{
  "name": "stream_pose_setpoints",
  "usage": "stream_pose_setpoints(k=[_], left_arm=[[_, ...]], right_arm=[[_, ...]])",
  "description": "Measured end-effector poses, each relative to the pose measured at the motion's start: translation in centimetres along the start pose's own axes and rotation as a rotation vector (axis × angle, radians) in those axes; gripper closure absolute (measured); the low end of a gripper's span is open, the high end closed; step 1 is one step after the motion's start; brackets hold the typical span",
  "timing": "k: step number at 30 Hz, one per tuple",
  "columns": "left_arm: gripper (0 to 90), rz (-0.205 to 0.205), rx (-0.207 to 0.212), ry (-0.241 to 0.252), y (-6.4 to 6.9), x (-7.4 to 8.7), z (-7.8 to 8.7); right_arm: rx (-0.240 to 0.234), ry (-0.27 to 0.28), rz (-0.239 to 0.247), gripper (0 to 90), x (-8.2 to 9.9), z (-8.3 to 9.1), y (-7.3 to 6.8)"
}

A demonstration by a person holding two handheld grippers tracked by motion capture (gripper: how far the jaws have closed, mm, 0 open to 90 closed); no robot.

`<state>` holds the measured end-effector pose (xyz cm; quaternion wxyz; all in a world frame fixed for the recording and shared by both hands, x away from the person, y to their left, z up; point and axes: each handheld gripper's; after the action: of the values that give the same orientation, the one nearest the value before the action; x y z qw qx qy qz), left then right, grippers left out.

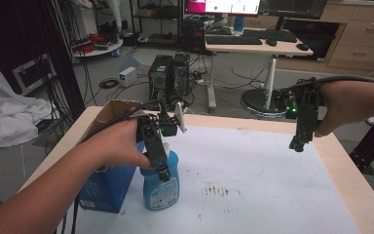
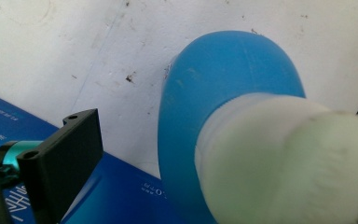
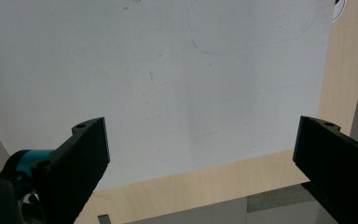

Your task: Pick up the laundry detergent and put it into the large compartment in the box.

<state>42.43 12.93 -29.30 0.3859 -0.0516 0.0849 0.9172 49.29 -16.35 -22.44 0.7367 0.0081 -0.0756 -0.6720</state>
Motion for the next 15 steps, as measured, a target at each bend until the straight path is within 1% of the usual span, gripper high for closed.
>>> stream_pose_setpoints(k=[1,2,6,10,15], left_arm=[[1.9,0.001,-0.004,0.000,-0.01,0.00,-0.08],[1.9,0.007,-0.008,0.002,0.01,0.02,-0.13],[1.9,0.000,-0.022,0.011,0.03,-0.03,-0.16],[1.9,0.003,-0.028,0.019,0.14,-0.05,-0.41],[1.9,-0.005,-0.033,0.025,0.18,0.02,-0.91]], right_arm=[[-0.002,0.002,-0.001,2.6,-0.01,0.01,-0.01],[-0.001,0.007,0.007,2.6,-0.02,-0.01,0.02],[0.001,0.007,0.009,2.6,-0.03,0.00,-0.02],[0.001,-0.005,0.003,2.6,0.00,0.02,-0.06],[0.002,0.002,0.000,2.6,-0.08,0.04,-0.14]])
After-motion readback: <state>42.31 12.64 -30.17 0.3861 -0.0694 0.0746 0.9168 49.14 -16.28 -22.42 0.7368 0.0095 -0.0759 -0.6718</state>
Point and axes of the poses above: each handheld gripper's, and its own axes: z roughly backward along the jaws, x roughly out of its underside, y roughly to its right, and after that the axes turned 12 degrees about z, right-handed
